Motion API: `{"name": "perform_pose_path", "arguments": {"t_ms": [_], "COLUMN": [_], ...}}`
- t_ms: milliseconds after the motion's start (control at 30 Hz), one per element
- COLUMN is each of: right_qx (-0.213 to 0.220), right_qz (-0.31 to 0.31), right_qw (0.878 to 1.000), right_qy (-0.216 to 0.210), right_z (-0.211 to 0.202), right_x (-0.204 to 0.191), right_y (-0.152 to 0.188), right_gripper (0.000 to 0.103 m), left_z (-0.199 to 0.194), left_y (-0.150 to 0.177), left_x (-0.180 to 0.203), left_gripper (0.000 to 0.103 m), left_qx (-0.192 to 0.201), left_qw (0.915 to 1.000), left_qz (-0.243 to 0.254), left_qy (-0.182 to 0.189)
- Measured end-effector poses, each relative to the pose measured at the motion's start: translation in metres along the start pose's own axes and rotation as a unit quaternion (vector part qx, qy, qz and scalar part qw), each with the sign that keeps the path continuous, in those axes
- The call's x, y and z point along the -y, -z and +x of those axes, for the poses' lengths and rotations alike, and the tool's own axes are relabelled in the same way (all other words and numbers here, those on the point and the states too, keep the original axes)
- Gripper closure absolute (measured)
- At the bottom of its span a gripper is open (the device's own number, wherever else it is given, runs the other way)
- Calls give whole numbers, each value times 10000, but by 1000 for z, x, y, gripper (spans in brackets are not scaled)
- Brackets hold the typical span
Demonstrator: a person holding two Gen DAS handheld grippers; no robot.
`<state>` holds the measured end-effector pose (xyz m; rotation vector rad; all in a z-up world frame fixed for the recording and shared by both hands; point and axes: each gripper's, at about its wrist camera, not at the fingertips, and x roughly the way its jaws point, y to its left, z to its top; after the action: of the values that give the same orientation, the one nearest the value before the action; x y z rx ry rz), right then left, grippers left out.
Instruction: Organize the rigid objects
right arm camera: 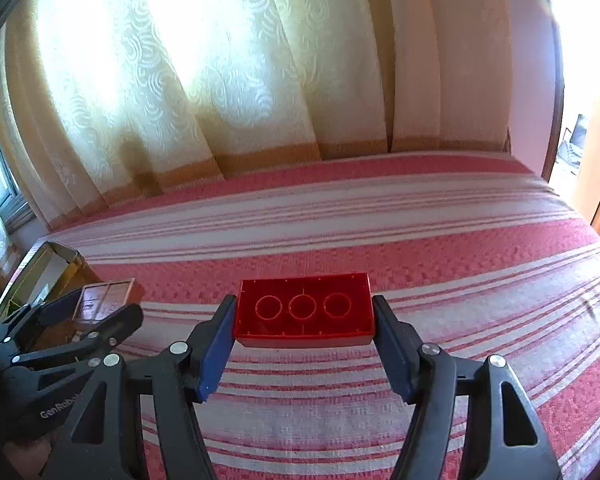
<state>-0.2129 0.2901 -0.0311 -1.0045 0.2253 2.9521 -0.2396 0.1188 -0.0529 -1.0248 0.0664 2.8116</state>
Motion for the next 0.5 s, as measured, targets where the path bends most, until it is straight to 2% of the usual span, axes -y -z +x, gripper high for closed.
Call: {"name": "perform_pose_path", "arguments": {"t_ms": [300, 500], "right_qx": [699, 870], "right_qz": [-493, -730], "right_qw": [9963, 9935], "right_qy": [103, -25], "right_z": [-26, -33], "right_x": [-21, -32], "right_y": [7, 13], "right_gripper": [36, 36], "left_z": [-27, -39], "left_y": [11, 19], "left_x": [-6, -14], "left_gripper": [22, 22], "left_qx": [480, 611], "left_qw": [9987, 9980], "left_qz": [-71, -86], "left_qy": [-139, -128]}}
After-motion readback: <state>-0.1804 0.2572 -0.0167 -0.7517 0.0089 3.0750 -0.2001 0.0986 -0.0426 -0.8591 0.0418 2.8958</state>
